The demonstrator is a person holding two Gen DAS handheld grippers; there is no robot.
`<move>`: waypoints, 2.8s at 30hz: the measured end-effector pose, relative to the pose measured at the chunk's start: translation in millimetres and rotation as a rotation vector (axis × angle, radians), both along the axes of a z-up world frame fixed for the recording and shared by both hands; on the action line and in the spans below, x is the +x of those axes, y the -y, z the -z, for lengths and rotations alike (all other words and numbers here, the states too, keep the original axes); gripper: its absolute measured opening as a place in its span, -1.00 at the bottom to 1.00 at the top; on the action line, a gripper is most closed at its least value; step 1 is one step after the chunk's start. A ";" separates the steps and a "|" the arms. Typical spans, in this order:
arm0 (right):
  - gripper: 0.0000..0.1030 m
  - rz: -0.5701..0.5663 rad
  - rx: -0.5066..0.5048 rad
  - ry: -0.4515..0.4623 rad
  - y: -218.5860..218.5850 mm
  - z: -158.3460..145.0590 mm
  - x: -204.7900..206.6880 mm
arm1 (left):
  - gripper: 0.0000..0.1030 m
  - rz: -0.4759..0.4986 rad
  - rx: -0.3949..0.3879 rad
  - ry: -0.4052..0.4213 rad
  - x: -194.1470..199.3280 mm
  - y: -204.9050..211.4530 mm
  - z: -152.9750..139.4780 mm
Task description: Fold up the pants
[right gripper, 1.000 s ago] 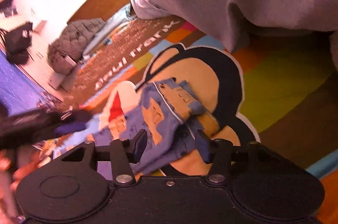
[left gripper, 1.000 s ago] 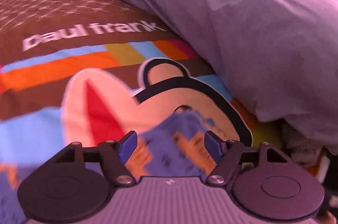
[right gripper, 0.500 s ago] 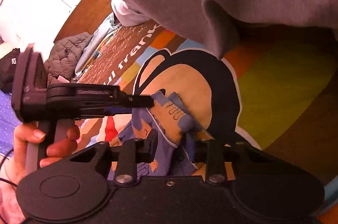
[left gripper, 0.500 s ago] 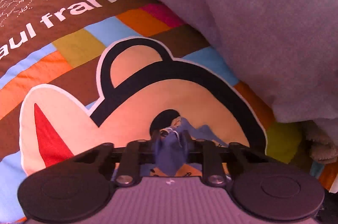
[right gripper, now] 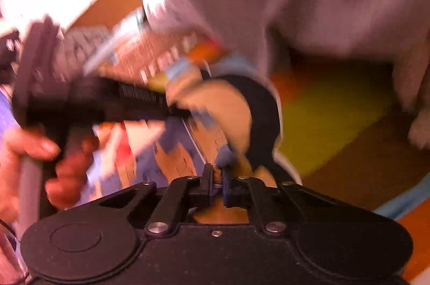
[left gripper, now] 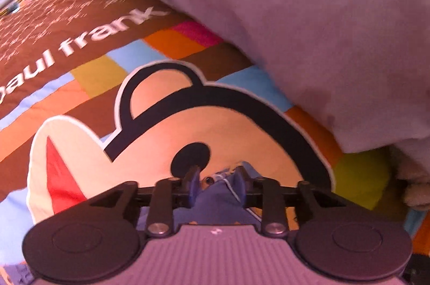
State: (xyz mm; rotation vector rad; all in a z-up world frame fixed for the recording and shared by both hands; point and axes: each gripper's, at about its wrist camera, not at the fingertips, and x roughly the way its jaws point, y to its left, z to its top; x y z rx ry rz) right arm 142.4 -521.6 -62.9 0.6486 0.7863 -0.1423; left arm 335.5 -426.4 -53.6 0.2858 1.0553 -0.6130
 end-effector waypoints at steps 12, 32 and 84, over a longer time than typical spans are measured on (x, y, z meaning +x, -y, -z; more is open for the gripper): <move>-0.48 -0.118 0.090 0.152 19.0 -19.5 -4.2 | 0.08 -0.167 -0.056 0.029 -27.7 -73.3 -29.5; 0.53 -0.322 0.019 0.120 -76.0 -25.7 37.6 | 0.63 -0.595 0.098 0.152 -41.1 -344.8 -50.0; 0.56 -0.214 -0.100 0.133 -49.0 -20.2 28.6 | 0.99 -0.726 0.194 0.206 -119.9 -350.8 -35.7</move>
